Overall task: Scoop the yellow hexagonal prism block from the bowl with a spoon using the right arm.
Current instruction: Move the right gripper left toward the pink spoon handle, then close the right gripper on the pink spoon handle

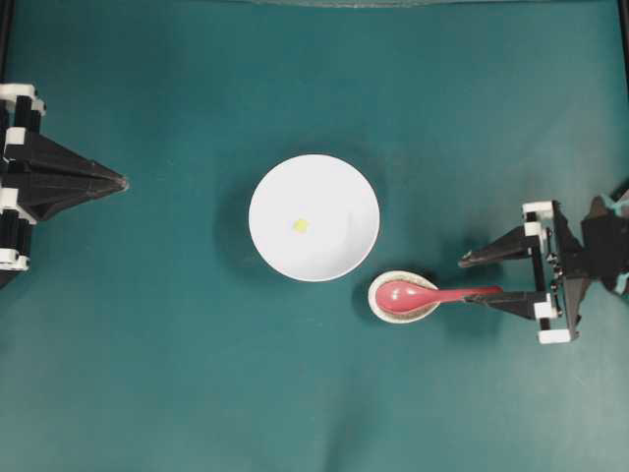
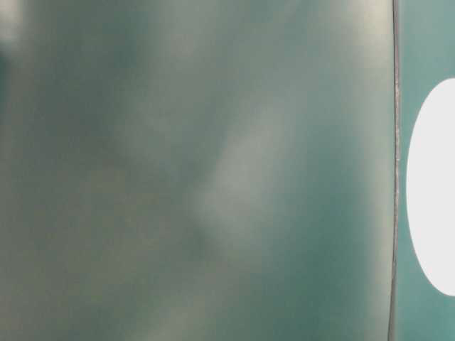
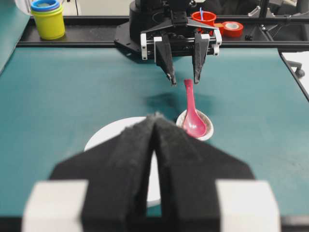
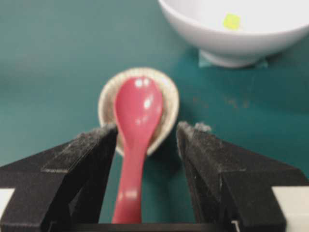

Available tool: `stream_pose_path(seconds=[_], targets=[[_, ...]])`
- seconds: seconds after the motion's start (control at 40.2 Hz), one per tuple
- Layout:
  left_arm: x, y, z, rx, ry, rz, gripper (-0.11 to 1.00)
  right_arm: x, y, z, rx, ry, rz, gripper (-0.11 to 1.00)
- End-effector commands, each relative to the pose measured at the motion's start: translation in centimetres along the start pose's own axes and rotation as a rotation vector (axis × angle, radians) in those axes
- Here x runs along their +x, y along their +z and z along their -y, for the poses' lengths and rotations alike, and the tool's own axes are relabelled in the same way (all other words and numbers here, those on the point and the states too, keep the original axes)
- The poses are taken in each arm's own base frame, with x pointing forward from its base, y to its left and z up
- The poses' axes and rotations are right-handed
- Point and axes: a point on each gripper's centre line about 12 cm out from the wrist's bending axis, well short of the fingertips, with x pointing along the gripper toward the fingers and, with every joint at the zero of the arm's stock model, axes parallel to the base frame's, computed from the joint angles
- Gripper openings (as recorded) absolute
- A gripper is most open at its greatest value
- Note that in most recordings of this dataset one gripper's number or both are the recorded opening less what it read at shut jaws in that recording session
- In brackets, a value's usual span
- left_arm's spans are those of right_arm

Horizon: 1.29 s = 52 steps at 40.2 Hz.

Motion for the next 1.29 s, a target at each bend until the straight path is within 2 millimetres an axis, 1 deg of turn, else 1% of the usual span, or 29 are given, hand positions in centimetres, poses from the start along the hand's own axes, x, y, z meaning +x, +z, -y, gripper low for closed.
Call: stream_pose_path(seconds=[0.0, 0.124, 0.298, 0.597, 1.268], targets=[[0.2, 1.2, 0.0, 0.002, 0.002, 0.031, 0.01, 0.3, -0.1, -0.3, 0.010, 0.006, 0.015, 0.58], [0.2, 1.2, 0.0, 0.002, 0.002, 0.031, 0.01, 0.4, -0.9, -0.6, 0.031, 0.013, -0.015, 0.58], [0.2, 1.2, 0.0, 0.002, 0.002, 0.031, 0.01, 0.7, -1.4, -1.0, 0.028, 0.026, -0.032, 0.58], [0.2, 1.1, 0.0, 0.002, 0.002, 0.029, 0.01, 1.0, -2.2, -1.2, 0.013, 0.028, -0.063, 0.58], [0.2, 1.2, 0.0, 0.000, 0.002, 0.031, 0.01, 1.2, -2.3, -1.3, -0.025, 0.025, -0.068, 0.57]])
